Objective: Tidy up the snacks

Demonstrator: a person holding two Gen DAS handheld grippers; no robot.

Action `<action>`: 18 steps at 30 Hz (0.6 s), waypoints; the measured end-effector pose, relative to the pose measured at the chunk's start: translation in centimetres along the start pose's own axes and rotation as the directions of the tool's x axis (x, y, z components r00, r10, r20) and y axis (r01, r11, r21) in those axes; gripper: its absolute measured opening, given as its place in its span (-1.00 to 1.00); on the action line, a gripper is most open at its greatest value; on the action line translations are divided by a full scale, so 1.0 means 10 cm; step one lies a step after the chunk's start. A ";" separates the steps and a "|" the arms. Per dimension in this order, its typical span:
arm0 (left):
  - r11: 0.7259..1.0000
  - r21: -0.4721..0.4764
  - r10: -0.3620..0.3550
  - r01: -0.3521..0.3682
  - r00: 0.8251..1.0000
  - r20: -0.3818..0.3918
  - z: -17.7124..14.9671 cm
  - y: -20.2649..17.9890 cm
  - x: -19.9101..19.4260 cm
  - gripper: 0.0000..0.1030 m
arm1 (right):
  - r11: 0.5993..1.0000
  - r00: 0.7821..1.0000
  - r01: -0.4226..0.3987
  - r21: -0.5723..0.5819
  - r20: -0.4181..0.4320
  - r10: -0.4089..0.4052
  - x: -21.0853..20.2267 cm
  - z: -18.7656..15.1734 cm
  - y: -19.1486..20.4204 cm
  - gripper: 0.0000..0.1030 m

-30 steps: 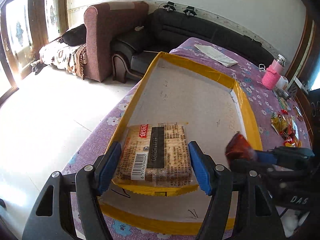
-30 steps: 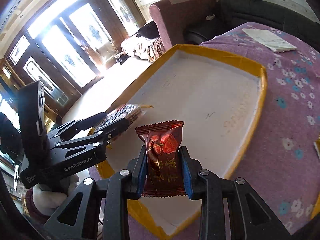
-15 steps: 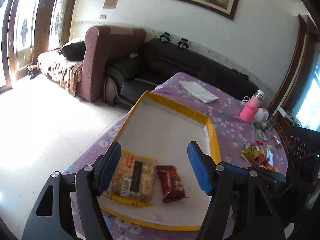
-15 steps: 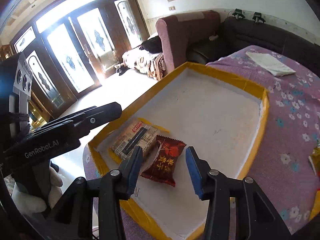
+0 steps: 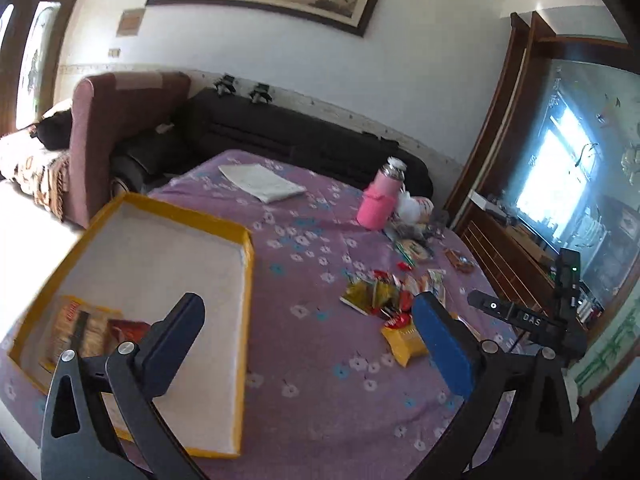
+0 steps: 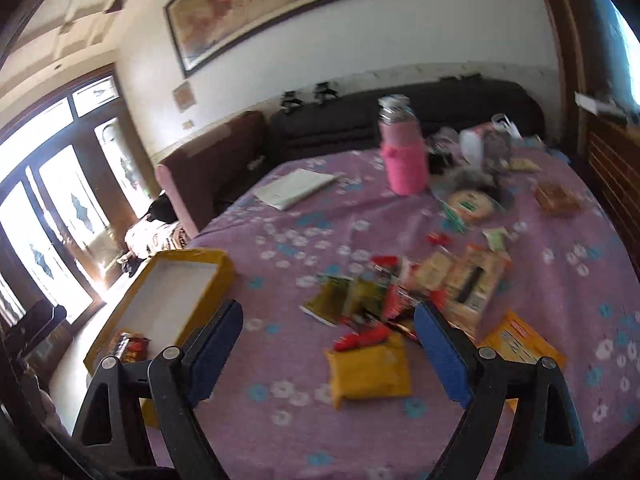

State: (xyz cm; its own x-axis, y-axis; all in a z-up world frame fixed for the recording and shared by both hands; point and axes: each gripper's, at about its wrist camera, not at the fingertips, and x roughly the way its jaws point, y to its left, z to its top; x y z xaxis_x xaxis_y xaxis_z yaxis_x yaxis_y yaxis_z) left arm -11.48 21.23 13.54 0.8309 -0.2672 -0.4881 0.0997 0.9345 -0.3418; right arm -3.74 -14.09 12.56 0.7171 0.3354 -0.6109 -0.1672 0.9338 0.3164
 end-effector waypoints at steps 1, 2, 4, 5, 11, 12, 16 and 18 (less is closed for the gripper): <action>1.000 -0.010 -0.023 0.022 0.999 -0.037 -0.06 -0.05 0.10 1.00 | 0.999 0.999 0.005 0.038 -0.033 -0.004 0.06 -0.07 -0.16 0.69; 0.999 -0.017 -0.039 0.038 0.997 -0.063 -0.10 -0.08 0.17 1.00 | 0.997 0.998 0.005 0.071 -0.062 -0.001 0.14 -0.13 -0.30 0.63; 0.999 -0.012 -0.037 0.036 0.996 -0.083 -0.17 -0.17 0.23 1.00 | 0.993 0.994 -0.015 0.117 -0.105 0.028 0.30 -0.23 -0.42 0.49; 1.000 -0.004 -0.027 0.026 0.996 -0.089 -0.19 -0.20 0.25 1.00 | 0.991 0.992 -0.024 0.131 -0.120 0.040 0.34 -0.27 -0.43 0.38; 1.000 0.015 0.024 -0.023 0.996 -0.083 -0.16 -0.19 0.19 1.00 | 0.997 0.973 0.011 0.070 -0.230 0.006 0.90 -0.30 -0.28 -0.07; 0.999 0.017 0.032 -0.031 0.996 -0.081 -0.15 -0.17 0.18 1.00 | 0.999 0.970 0.001 0.046 -0.242 0.010 0.97 -0.32 -0.19 -0.07; 0.999 0.016 0.046 -0.045 0.994 -0.096 -0.17 -0.12 0.24 1.00 | 0.988 0.962 -0.086 -0.130 -0.268 0.048 1.02 -0.44 0.30 -0.13; 0.999 0.019 0.036 -0.034 0.993 -0.116 -0.20 -0.15 0.31 1.00 | 0.965 0.943 -0.181 -0.190 -0.311 0.116 1.02 -0.54 0.53 -0.14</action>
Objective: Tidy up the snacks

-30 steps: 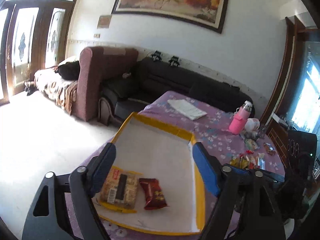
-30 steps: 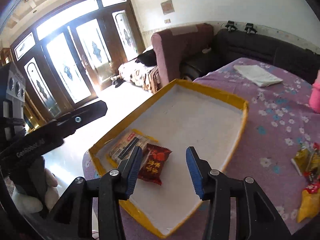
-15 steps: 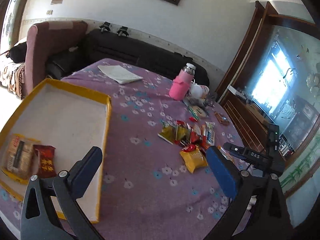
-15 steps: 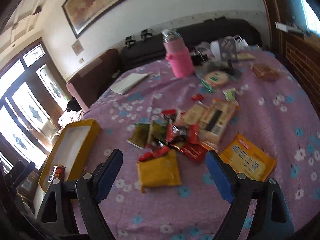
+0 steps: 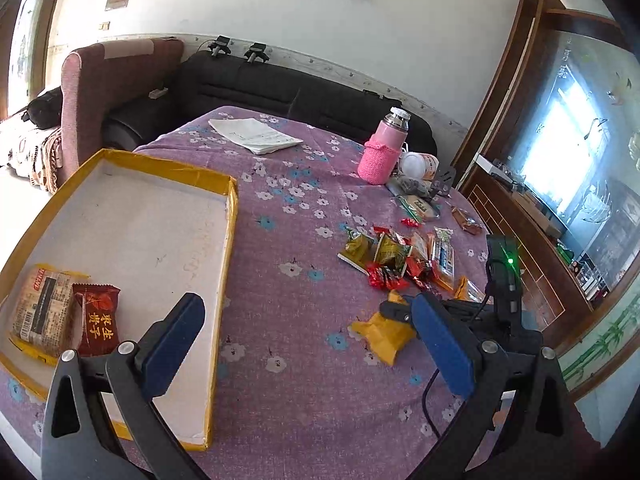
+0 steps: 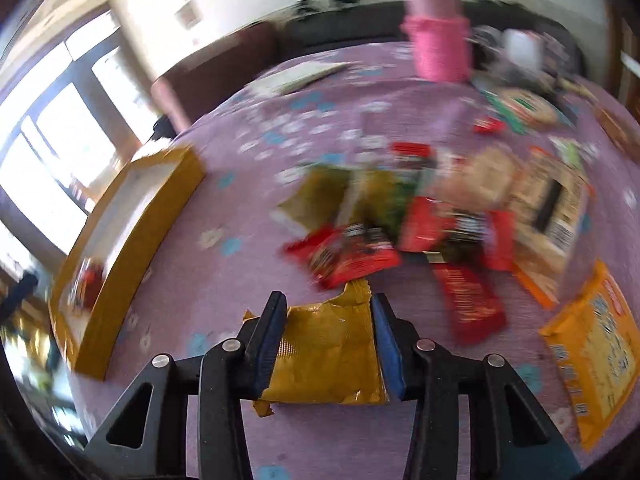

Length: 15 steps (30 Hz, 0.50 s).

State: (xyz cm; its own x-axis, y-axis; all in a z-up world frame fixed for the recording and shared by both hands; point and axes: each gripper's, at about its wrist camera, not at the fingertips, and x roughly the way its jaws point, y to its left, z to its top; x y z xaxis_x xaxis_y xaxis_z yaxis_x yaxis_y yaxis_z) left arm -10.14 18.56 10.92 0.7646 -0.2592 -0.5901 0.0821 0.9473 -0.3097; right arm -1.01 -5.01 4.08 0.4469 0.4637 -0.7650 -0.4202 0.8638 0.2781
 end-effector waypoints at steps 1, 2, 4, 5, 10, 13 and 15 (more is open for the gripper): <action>1.000 0.009 -0.005 0.005 1.000 -0.010 -0.01 -0.03 0.03 1.00 | 0.997 0.997 -0.076 -0.018 -0.028 0.075 0.02 -0.03 0.08 -0.19; 1.000 0.024 -0.010 0.011 1.000 -0.021 -0.03 -0.07 0.07 1.00 | 0.991 0.990 -0.135 -0.023 -0.047 0.134 0.03 -0.05 0.13 -0.29; 0.998 0.057 -0.022 0.025 0.999 -0.046 -0.07 -0.14 0.13 1.00 | 0.980 0.980 -0.196 -0.013 -0.016 0.196 -0.11 -0.06 0.12 -0.35; 0.996 0.079 -0.027 0.032 0.998 -0.064 -0.09 -0.18 0.16 1.00 | 0.979 0.979 -0.205 0.009 0.017 0.205 -0.22 -0.05 0.04 -0.27; 0.977 0.198 -0.038 0.072 0.984 -0.172 -0.28 -0.41 0.45 1.00 | 0.990 0.987 0.025 0.137 0.152 -0.046 -0.85 -0.05 -0.68 0.35; 0.958 0.270 -0.042 0.101 0.975 -0.216 -0.39 -0.56 0.62 1.00 | 0.967 0.978 0.129 0.220 0.132 -0.161 -1.03 -0.14 -1.17 0.47; 0.940 0.324 -0.029 0.108 0.970 -0.240 -0.42 -0.68 0.74 1.00 | 0.951 0.973 0.187 0.245 0.088 -0.213 -1.03 -0.16 -1.41 0.49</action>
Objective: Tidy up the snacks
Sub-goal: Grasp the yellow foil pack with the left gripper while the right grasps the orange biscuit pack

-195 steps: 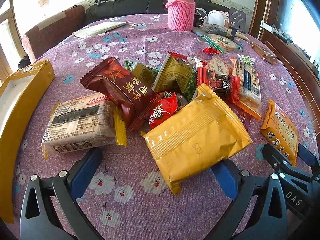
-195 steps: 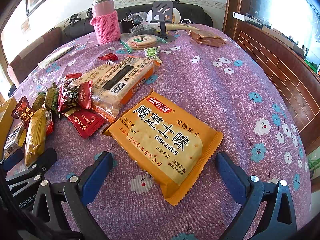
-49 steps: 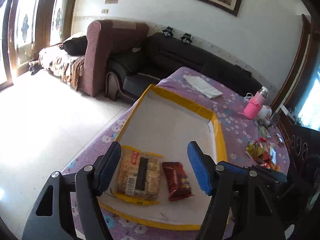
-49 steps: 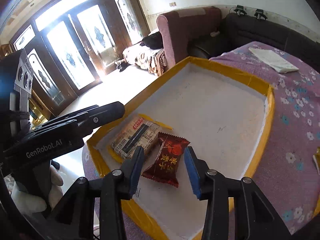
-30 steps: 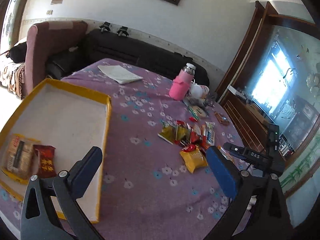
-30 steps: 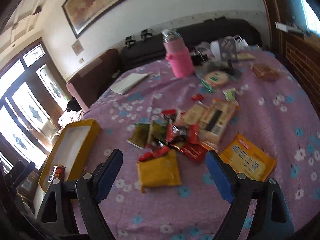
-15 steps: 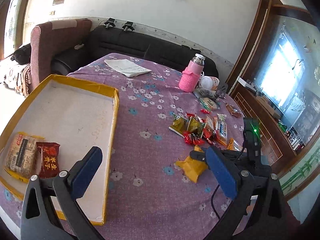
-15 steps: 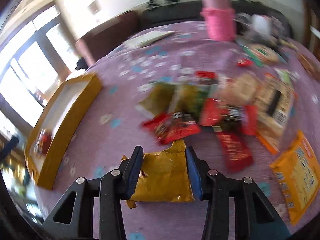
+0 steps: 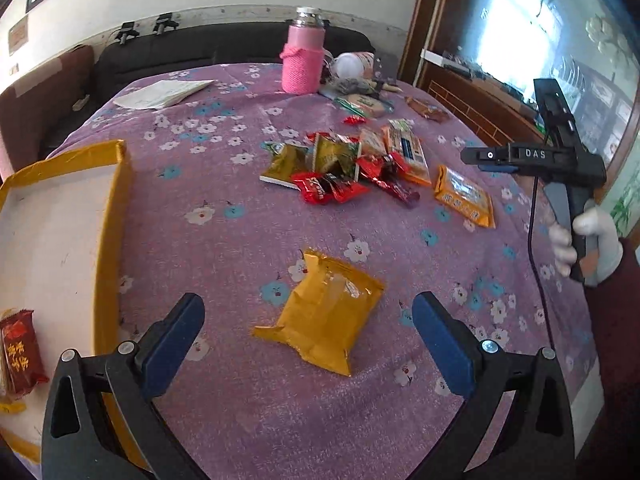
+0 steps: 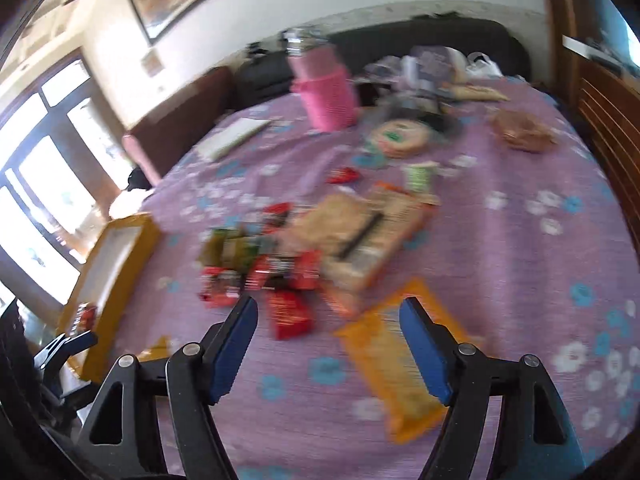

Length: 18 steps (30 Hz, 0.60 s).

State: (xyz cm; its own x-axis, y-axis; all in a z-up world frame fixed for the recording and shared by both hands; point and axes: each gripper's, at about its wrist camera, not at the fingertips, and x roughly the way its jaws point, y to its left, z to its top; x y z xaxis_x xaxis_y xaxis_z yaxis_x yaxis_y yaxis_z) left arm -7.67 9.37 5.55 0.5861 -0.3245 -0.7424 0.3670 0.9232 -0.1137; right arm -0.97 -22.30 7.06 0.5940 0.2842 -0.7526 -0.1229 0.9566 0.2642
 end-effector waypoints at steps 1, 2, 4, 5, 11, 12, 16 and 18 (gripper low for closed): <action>1.000 0.026 0.003 -0.003 1.000 -0.011 0.02 -0.04 0.05 1.00 | 1.000 0.999 0.028 0.000 -0.019 -0.028 0.05 0.00 -0.11 0.51; 0.999 0.050 0.005 -0.004 1.000 -0.018 0.04 -0.08 0.10 1.00 | 0.999 0.998 0.040 0.004 -0.038 -0.040 0.11 0.02 -0.21 0.52; 0.996 0.087 0.007 -0.004 0.999 -0.035 0.07 -0.12 0.19 1.00 | 1.000 0.996 0.022 0.016 -0.081 -0.021 0.23 -0.01 -0.29 0.52; 0.995 0.101 0.007 -0.002 0.999 -0.043 0.07 -0.13 0.23 1.00 | 1.000 0.995 0.000 0.017 -0.098 0.002 0.27 -0.03 -0.29 0.53; 0.989 0.149 0.036 -0.021 0.995 -0.098 0.08 -0.20 0.46 1.00 | 0.995 0.987 -0.047 -0.088 -0.156 0.033 0.41 -0.16 -0.06 0.60; 0.989 0.147 0.034 -0.018 0.994 -0.103 0.09 -0.20 0.49 1.00 | 0.991 0.987 -0.031 -0.129 -0.158 0.010 0.43 -0.19 0.02 0.61; 0.990 0.139 0.039 -0.022 0.992 -0.120 0.09 -0.21 0.57 1.00 | 0.971 0.984 0.028 -0.236 -0.165 -0.069 0.51 -0.28 0.28 0.71; 0.989 0.142 0.062 -0.043 0.989 -0.132 0.06 -0.22 0.61 1.00 | 0.961 0.982 0.062 -0.271 -0.156 -0.107 0.54 -0.32 0.37 0.71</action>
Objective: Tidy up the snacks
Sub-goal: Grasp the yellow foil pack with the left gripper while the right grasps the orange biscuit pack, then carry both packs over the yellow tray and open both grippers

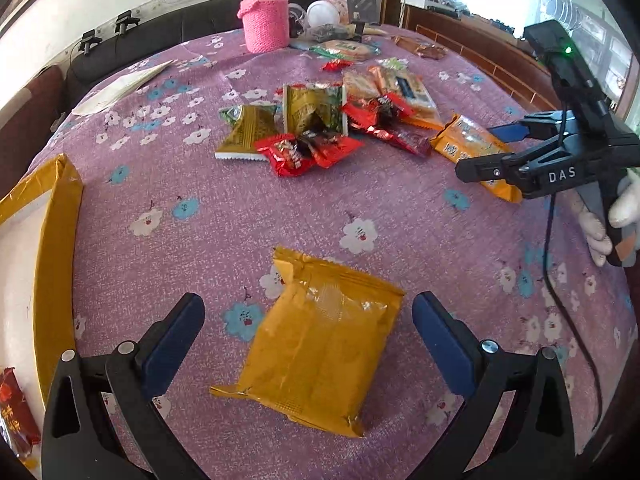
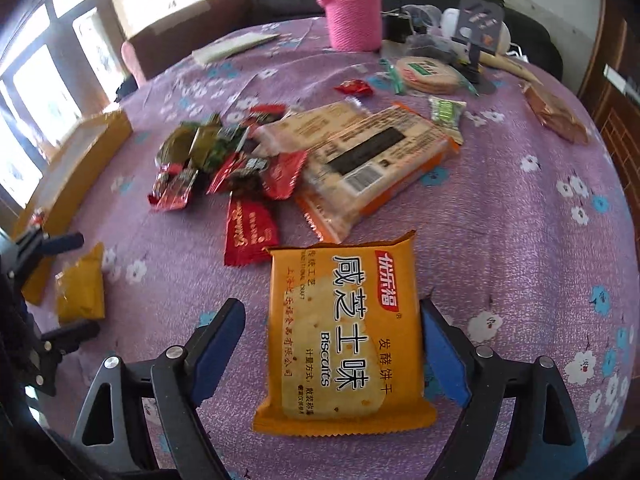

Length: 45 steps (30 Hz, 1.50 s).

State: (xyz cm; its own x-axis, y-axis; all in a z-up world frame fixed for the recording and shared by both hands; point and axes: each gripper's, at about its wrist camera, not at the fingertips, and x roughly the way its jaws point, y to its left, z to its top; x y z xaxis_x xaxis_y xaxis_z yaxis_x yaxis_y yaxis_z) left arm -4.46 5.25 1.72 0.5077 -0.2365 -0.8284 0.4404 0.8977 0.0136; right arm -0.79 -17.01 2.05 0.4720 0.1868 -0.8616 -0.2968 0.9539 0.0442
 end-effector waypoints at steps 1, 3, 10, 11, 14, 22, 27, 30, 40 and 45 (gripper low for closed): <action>1.000 -0.002 0.005 -0.005 1.000 -0.013 -0.01 0.00 0.02 1.00 | 1.000 1.000 0.017 -0.004 -0.002 -0.017 0.02 0.01 0.03 0.72; 1.000 -0.022 0.008 -0.009 1.000 -0.019 -0.01 0.02 0.03 0.85 | 0.999 0.999 0.044 0.006 0.000 -0.044 0.03 0.01 0.05 0.72; 0.992 -0.124 -0.026 0.027 1.000 0.011 -0.07 0.19 -0.13 -0.11 | 0.993 0.996 0.091 0.070 0.004 -0.091 -0.04 -0.02 0.06 0.39; 0.990 -0.136 -0.038 0.040 0.999 0.020 -0.09 0.22 -0.16 -0.11 | 0.993 0.995 0.095 0.074 0.004 -0.095 -0.05 -0.04 0.07 0.39; 0.983 -0.172 -0.056 0.067 0.996 0.068 -0.17 0.29 -0.38 -0.12 | 0.992 0.997 0.075 0.102 0.020 -0.078 -0.16 -0.11 0.12 0.39; 0.948 -0.299 -0.029 0.107 0.967 0.253 -0.24 0.84 -1.33 -0.11 | 0.997 0.986 -0.065 0.039 0.159 0.058 -0.89 0.08 0.71 0.38; 0.908 -0.418 0.100 0.029 0.954 0.283 -0.17 1.55 -1.81 -0.11 | 0.974 0.947 -0.219 -0.051 0.230 0.225 -1.32 0.53 1.41 0.38; 0.878 -0.473 0.201 -0.068 0.950 0.237 -0.09 1.98 -1.91 -0.11 | 0.940 0.908 -0.333 -0.076 0.241 0.342 -1.42 0.89 1.83 0.38; 0.751 -0.644 0.242 -0.145 0.968 0.064 -0.35 3.05 -1.08 -0.11 | 0.896 0.894 -0.430 -0.106 0.085 0.439 -0.27 1.47 3.22 0.37; 0.716 -0.683 0.207 -0.145 0.978 0.010 -0.51 3.23 -0.76 -0.10 | 0.910 0.917 -0.396 -0.122 -0.005 0.399 0.38 1.49 3.65 0.37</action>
State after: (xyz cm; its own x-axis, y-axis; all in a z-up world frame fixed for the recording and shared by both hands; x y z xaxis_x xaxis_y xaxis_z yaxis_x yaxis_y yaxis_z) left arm 2.07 37.91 5.60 0.5950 -0.0488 -0.8022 -0.2639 0.9309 -0.2524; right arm 2.52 21.98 7.90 0.3102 0.5506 -0.7750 -0.5587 0.7652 0.3199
